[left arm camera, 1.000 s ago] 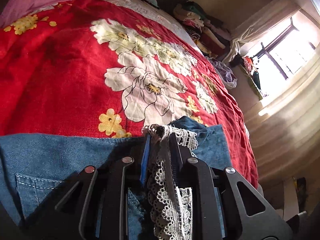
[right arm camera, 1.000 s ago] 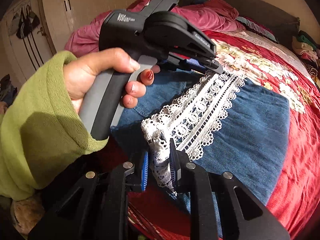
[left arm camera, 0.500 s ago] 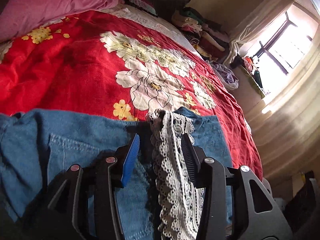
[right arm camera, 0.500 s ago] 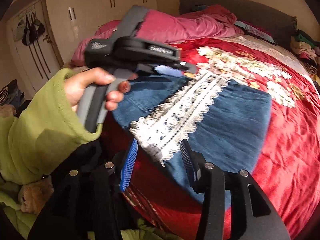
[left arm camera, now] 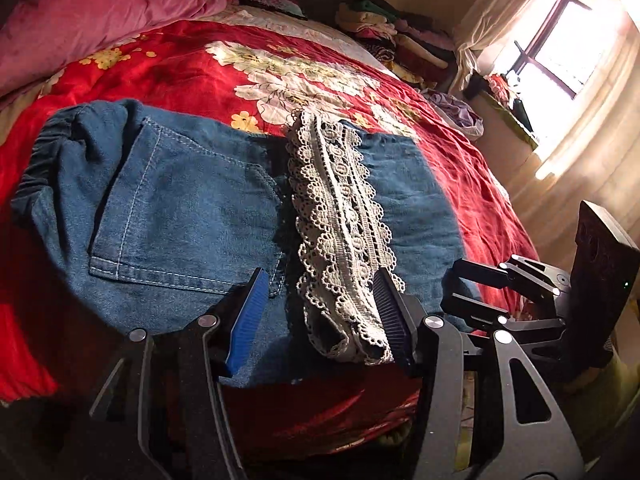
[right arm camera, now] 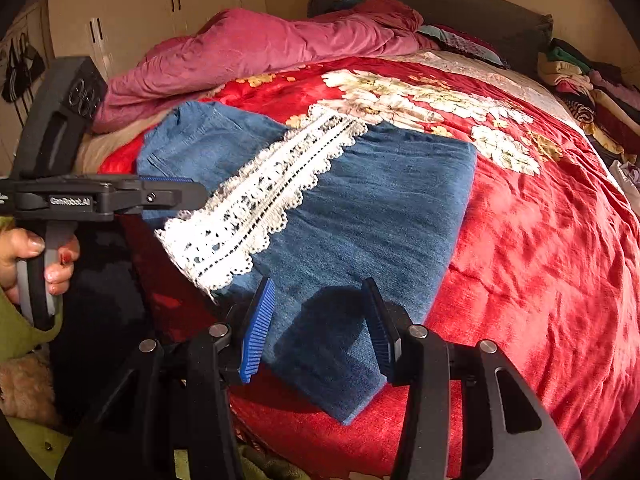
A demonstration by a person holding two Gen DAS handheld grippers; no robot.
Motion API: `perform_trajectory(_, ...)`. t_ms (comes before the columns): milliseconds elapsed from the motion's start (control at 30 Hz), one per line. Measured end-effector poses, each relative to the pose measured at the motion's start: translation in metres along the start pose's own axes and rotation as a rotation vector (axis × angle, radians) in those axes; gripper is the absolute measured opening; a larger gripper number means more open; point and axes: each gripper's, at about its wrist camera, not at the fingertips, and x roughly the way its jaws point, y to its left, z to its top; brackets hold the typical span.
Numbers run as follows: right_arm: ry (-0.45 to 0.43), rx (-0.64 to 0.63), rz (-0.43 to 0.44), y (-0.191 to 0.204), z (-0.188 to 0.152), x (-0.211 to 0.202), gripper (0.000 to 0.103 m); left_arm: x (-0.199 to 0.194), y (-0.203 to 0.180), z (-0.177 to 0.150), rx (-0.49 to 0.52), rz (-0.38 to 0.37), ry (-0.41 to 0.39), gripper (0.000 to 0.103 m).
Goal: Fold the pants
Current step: 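Open both tools and release the folded denim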
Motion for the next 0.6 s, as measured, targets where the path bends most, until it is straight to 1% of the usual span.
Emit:
perform_trajectory(67,0.054,-0.029,-0.058,-0.003,-0.009,0.009,0.044,0.012,-0.003,-0.005,0.023,0.065,0.059,0.046)
perform_trajectory(100,0.062,-0.024,-0.058,-0.008,-0.015,0.012,0.044,0.016,-0.003,-0.009,0.03,0.081,0.078,0.046)
perform_trajectory(167,0.053,0.004,-0.049,-0.016,-0.025,0.009,0.042,0.017,-0.002,-0.012,0.031,0.087,0.083,0.046)
perform_trajectory(233,0.042,0.008,-0.059,-0.019,-0.033,0.008,0.042,0.016,0.0,-0.013,0.025,0.081,0.082,0.048)
perform_trajectory(300,0.033,0.037,-0.043,-0.022,-0.035,0.008,0.043,0.017,0.003,-0.013,0.014,0.071,0.083,0.048)
perform_trajectory(400,0.035,0.061,0.003,-0.028,-0.026,0.001,0.044,0.007,0.004,-0.011,-0.002,0.044,0.05,0.047)
perform_trajectory(467,-0.031,0.091,0.036,-0.037,-0.015,-0.016,0.044,-0.006,0.002,-0.006,-0.007,0.038,0.007,0.047)
perform_trajectory(500,-0.059,0.1,0.033,-0.042,-0.01,-0.023,0.044,-0.011,0.001,-0.002,-0.005,0.034,-0.006,0.047)
perform_trajectory(600,-0.108,0.122,-0.027,-0.063,0.012,-0.031,0.044,-0.012,-0.006,0.018,0.015,0.045,-0.032,0.047)
